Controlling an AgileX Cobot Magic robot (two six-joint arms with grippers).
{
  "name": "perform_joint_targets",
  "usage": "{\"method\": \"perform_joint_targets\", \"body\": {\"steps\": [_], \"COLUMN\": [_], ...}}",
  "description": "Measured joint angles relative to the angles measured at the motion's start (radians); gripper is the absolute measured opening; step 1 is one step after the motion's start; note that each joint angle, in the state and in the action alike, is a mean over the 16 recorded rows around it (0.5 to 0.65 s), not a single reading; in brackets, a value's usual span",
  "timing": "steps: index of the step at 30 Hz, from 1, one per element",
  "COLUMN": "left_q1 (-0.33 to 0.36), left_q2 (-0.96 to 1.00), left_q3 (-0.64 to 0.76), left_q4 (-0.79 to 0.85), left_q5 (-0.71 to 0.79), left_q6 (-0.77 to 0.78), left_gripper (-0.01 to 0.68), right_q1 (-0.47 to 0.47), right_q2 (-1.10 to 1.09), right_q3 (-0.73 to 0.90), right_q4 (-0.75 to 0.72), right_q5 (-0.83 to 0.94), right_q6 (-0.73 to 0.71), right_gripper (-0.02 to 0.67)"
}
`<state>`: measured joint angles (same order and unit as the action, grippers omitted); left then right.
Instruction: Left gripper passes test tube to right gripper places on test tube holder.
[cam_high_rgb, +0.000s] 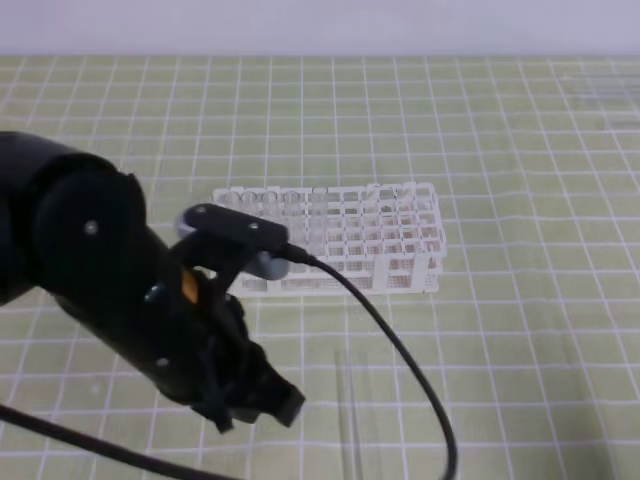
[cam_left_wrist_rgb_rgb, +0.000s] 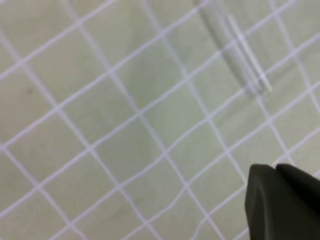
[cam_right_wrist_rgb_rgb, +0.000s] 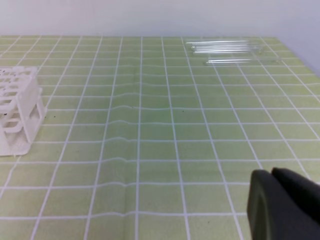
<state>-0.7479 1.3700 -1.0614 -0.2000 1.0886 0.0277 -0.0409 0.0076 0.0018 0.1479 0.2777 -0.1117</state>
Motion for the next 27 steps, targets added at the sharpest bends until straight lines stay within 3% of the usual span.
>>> {"method": "perform_joint_targets", "body": {"steps": [16,27], "left_q1": [-0.094,-0.153], "left_q2": [0.237,0.383], "left_q3": [-0.096,-0.261], "left_q4": [-0.021,-0.041], "left_q5": [0.046,0.056], "left_q6": [-0.143,-0.307], "left_gripper": [0.005,0.029], "right_q1": [0.0,0.0], "right_q2": [0.0,0.0], "right_q3": [0.0,0.0], "right_q4": [0.0,0.0], "right_q5": [0.0,0.0], "right_q6": [0.0,0.0], "right_gripper": [-0.002,-0.002]}}
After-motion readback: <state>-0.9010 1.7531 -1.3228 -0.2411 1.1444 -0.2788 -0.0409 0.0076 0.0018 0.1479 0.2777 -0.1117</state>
